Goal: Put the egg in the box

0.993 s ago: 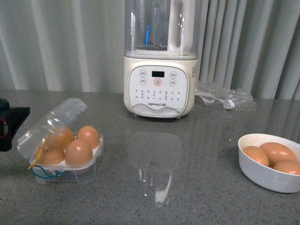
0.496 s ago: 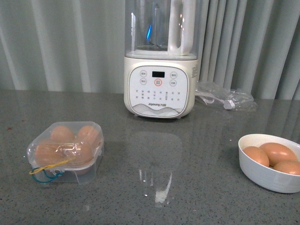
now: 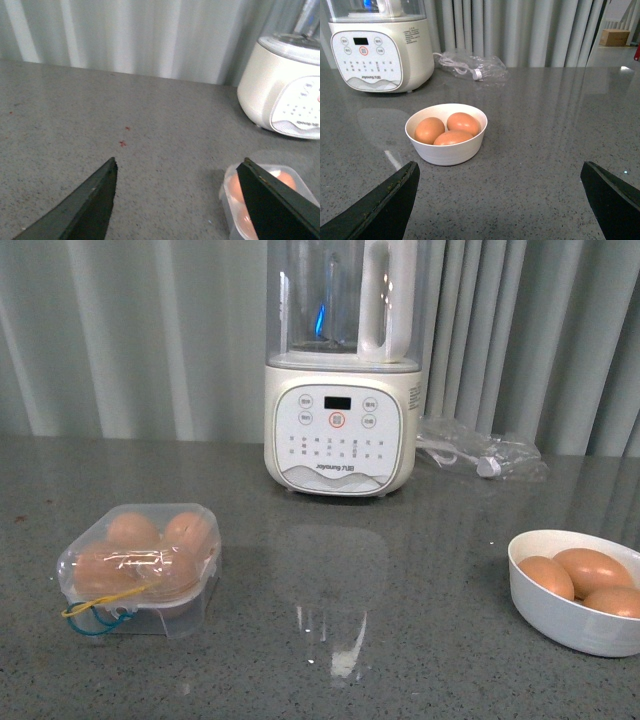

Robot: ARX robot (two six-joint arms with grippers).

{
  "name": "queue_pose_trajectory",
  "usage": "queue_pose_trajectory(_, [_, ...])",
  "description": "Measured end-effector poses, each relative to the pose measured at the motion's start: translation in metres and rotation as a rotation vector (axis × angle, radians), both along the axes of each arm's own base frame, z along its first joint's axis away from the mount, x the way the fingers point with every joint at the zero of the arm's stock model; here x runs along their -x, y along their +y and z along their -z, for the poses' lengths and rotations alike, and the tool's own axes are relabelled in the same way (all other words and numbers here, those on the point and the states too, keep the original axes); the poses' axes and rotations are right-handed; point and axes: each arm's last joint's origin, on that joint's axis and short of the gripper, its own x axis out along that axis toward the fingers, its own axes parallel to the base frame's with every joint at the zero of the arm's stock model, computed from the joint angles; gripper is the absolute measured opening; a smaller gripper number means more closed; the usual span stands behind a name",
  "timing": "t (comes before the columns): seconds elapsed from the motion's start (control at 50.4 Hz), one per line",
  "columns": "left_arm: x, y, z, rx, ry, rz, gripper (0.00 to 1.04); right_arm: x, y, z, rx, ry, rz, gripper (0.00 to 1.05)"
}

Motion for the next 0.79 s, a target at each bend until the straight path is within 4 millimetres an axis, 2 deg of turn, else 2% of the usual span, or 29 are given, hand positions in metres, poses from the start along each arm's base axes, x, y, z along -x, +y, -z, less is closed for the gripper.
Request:
queue_pose_trajectory(0.179, [0.019, -0.013, 0.023, -0.019, 0.014, 0.01, 0.45, 0.0, 0.0, 0.0, 0.0, 0.0, 0.0, 0.98])
queue_pose_trajectory(0.457, [0.04, -0.025, 0.043, -0.03, 0.01, 0.009, 0.04, 0.0, 0.0, 0.0, 0.0, 0.0, 0.0, 0.98])
queue_pose_trajectory(0.794, [0.059, -0.04, 0.059, -0.035, 0.011, 0.012, 0.04, 0.0, 0.0, 0.0, 0.0, 0.0, 0.0, 0.98])
